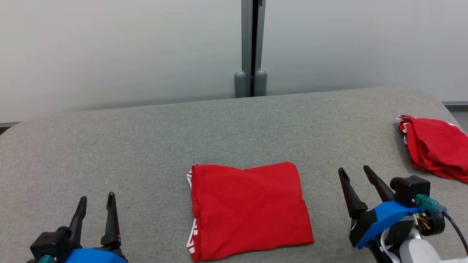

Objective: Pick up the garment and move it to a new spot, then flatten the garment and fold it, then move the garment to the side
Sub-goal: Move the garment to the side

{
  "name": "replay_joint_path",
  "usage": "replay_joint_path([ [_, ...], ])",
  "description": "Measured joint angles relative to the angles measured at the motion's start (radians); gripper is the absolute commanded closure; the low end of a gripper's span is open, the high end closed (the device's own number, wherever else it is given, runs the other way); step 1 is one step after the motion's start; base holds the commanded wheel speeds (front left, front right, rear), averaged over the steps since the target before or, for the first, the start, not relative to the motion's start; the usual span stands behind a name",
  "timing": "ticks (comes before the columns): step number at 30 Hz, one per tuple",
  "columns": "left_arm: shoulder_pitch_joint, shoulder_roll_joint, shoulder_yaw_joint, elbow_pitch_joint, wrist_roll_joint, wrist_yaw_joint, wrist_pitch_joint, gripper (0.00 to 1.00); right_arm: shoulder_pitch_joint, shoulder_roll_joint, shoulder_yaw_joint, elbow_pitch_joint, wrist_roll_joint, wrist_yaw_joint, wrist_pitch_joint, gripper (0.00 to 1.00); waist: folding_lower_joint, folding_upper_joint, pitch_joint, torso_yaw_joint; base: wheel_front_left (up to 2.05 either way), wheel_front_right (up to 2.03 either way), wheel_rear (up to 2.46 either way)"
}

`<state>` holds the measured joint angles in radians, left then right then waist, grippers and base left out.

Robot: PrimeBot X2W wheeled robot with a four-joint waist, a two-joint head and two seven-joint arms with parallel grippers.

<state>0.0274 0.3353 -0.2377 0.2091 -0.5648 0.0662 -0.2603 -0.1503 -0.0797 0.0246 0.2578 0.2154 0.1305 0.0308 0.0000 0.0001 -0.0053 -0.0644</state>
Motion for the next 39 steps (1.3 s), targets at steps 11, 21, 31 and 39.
replay_joint_path([
  [11, -0.016, 0.0, 0.001, 0.008, 0.0, -0.006, -0.001, 0.0, -0.022, 0.008, 0.038, -0.001, 0.019, 0.0, 0.063, 0.0, 0.0, 0.0, 0.008, 0.022, 0.0, 0.0, 0.0],
  [21, -0.045, -0.004, 0.002, 0.007, 0.008, -0.016, -0.001, 0.0, -0.146, 0.028, 0.027, 0.12, 0.093, 0.0, 0.314, 0.0, 0.0001, 0.0, 0.036, 0.053, 0.0, 0.0, 0.0],
  [31, -0.08, -0.029, 0.002, 0.011, 0.023, -0.034, -0.001, 0.0, -0.266, 0.029, 0.053, 0.408, 0.13, 0.0, 0.42, 0.0, 0.0001, 0.0, 0.07, 0.104, 0.0, 0.0, 0.0],
  [39, -0.088, -0.044, 0.011, 0.021, 0.037, -0.043, -0.001, 0.0, -0.367, 0.027, 0.091, 0.596, 0.129, 0.0, 0.452, 0.0, 0.0001, 0.0, 0.087, 0.123, 0.0, 0.0, 0.0],
])
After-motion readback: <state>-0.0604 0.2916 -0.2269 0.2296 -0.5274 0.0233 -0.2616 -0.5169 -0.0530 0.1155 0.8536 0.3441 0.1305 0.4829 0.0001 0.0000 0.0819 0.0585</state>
